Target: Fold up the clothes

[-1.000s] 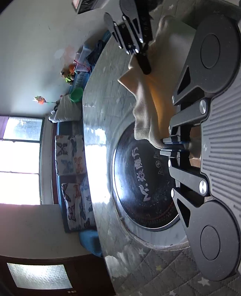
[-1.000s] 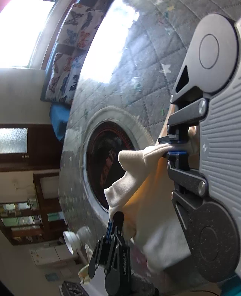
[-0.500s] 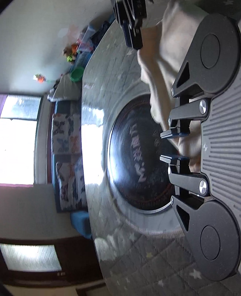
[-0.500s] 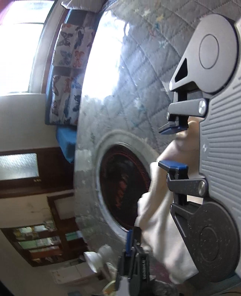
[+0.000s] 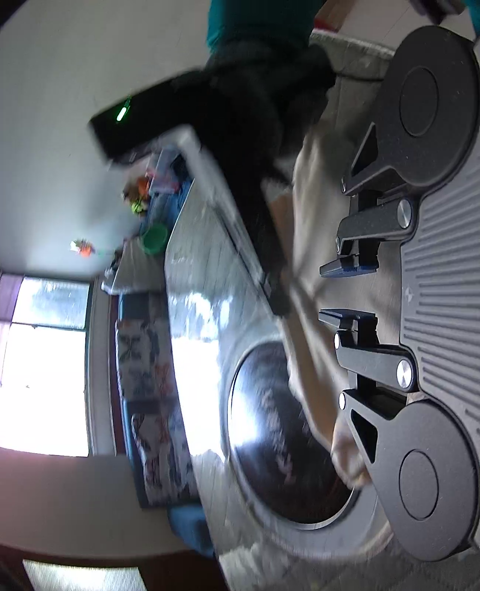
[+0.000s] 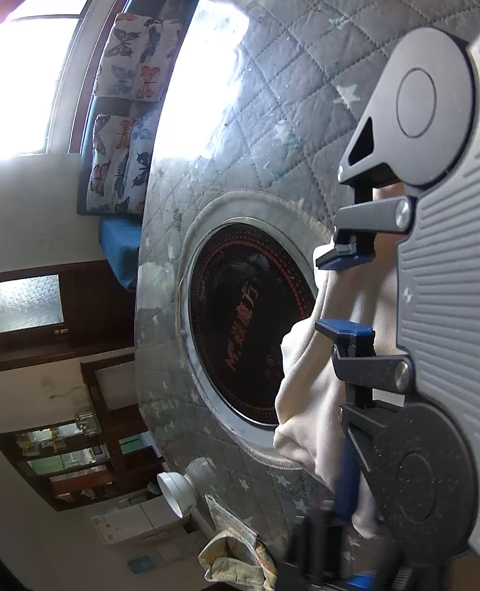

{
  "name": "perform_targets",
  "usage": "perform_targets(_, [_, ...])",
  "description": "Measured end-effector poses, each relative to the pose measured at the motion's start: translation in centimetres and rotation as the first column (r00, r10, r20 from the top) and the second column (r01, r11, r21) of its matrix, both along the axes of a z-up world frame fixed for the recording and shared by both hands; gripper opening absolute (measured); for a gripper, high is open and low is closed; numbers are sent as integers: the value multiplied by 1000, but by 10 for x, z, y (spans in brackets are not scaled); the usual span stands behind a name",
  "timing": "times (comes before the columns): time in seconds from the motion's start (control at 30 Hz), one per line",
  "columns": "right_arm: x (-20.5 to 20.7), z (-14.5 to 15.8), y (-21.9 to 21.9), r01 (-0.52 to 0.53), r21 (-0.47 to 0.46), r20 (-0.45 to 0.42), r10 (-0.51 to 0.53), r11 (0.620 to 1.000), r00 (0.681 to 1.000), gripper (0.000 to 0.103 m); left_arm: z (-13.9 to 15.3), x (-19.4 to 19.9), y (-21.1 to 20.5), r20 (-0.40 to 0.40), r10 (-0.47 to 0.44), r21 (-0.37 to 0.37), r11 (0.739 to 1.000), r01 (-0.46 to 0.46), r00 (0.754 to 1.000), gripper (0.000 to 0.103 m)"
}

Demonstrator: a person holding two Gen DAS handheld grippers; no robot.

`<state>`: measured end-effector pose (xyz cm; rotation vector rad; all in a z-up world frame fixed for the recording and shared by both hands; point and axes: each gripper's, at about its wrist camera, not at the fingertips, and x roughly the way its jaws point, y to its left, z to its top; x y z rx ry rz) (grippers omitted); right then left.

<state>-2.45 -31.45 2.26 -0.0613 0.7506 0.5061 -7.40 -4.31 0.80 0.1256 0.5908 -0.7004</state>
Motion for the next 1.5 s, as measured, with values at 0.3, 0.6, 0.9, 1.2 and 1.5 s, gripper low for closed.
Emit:
perform_targets(0.3, [11,-21,21,21,-70,6,-20,997,1000,29,-24,-9,-9,-45,-57,11,998,58,997,20])
perform_targets(0.6, [15,-10,34,-16,-87,16,17,996,1000,30,-26,-11,-4,-61,-43,-20,999,42,997,20])
perform_targets(0.9, [19,-12,70,-123,-116,2,124,986,992,30,-26,-13,2,-78,-25,-55,998,21,997,21])
perform_targets(1.2, [31,-20,81,-119,-109,-14,118,987,993,30,-27,-14,6,-92,-15,-86,996,7,996,23])
perform_targets(1.5, [4,11,47,-67,-43,55,69,997,996,31,-9,0,29,-90,53,-118,991,-64,995,24])
